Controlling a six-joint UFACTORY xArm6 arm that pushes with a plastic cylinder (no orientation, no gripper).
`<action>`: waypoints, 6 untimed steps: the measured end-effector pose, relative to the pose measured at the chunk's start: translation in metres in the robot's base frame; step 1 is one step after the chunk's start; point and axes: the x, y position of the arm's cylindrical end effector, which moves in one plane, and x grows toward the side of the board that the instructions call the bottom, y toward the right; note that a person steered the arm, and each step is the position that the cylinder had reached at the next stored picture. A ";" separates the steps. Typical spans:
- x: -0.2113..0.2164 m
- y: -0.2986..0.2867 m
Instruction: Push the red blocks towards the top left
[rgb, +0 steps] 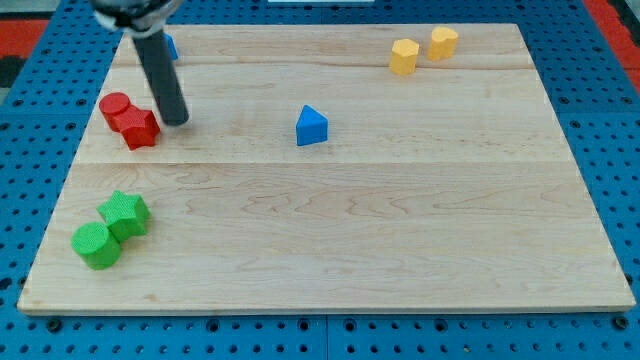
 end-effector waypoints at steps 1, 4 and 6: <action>0.029 -0.023; -0.046 -0.067; -0.082 -0.072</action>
